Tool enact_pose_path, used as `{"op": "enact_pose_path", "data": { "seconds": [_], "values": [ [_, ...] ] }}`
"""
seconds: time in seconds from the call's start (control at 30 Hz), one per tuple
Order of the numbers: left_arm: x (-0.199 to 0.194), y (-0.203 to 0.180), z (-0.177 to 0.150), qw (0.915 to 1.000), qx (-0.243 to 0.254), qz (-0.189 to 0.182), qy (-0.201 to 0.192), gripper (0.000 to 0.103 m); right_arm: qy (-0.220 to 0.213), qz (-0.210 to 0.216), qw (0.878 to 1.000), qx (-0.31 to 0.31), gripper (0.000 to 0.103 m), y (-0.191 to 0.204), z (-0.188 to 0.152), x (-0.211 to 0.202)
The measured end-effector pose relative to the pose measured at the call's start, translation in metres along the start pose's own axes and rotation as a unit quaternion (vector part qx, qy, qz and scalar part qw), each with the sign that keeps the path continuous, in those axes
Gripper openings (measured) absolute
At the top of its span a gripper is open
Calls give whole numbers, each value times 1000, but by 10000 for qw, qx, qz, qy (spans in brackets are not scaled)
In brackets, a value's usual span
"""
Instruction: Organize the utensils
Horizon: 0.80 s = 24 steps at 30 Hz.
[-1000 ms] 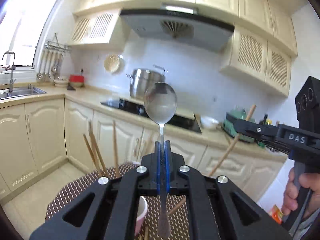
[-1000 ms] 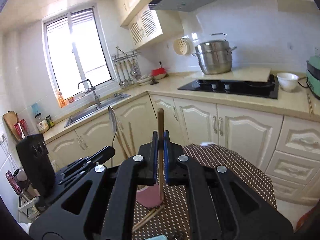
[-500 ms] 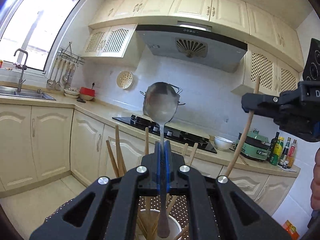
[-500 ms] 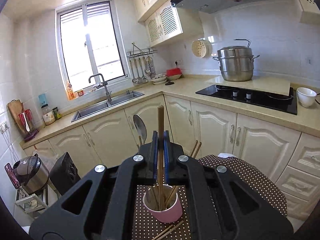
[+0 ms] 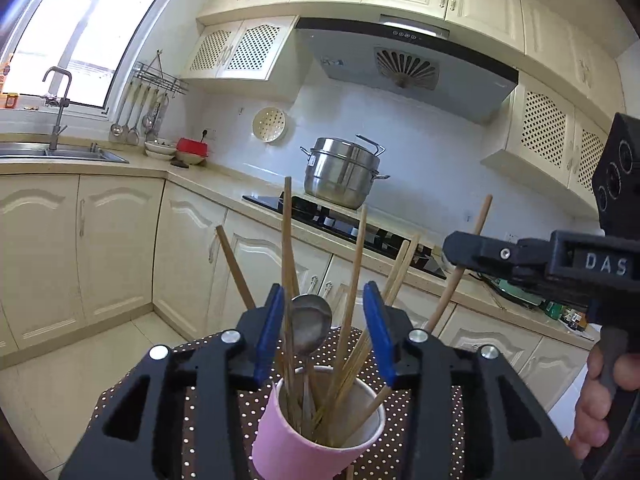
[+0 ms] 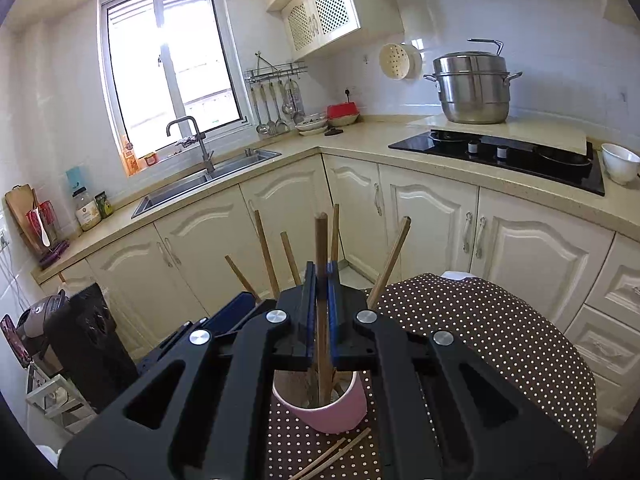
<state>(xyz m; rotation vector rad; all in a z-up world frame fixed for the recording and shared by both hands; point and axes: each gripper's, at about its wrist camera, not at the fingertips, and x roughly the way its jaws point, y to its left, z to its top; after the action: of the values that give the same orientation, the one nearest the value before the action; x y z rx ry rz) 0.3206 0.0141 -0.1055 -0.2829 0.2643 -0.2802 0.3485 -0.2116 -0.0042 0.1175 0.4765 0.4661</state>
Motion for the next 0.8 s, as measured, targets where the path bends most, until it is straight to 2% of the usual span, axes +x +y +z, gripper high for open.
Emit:
{"op": "enact_pose_path", "data": {
  "seconds": [0.17, 0.23, 0.33, 0.6, 0.8],
  "values": [
    [-20, 6, 5, 9995, 22, 272, 162, 54, 69, -24, 10000, 26, 6, 3, -9, 5],
    [-28, 9, 7, 9988, 144, 394, 252, 54, 112, -31, 9999, 11, 6, 6, -12, 7],
    [-40, 13, 9, 9969, 315, 669, 269, 61, 157, -88, 9998, -62, 6, 11, -18, 9],
    [-69, 26, 13, 9909, 437, 1159, 533, 62, 415, -150, 9987, -255, 6, 31, -35, 23],
    [-82, 38, 15, 9865, 474, 1307, 865, 64, 446, -233, 9981, -363, 6, 44, -38, 24]
  ]
}}
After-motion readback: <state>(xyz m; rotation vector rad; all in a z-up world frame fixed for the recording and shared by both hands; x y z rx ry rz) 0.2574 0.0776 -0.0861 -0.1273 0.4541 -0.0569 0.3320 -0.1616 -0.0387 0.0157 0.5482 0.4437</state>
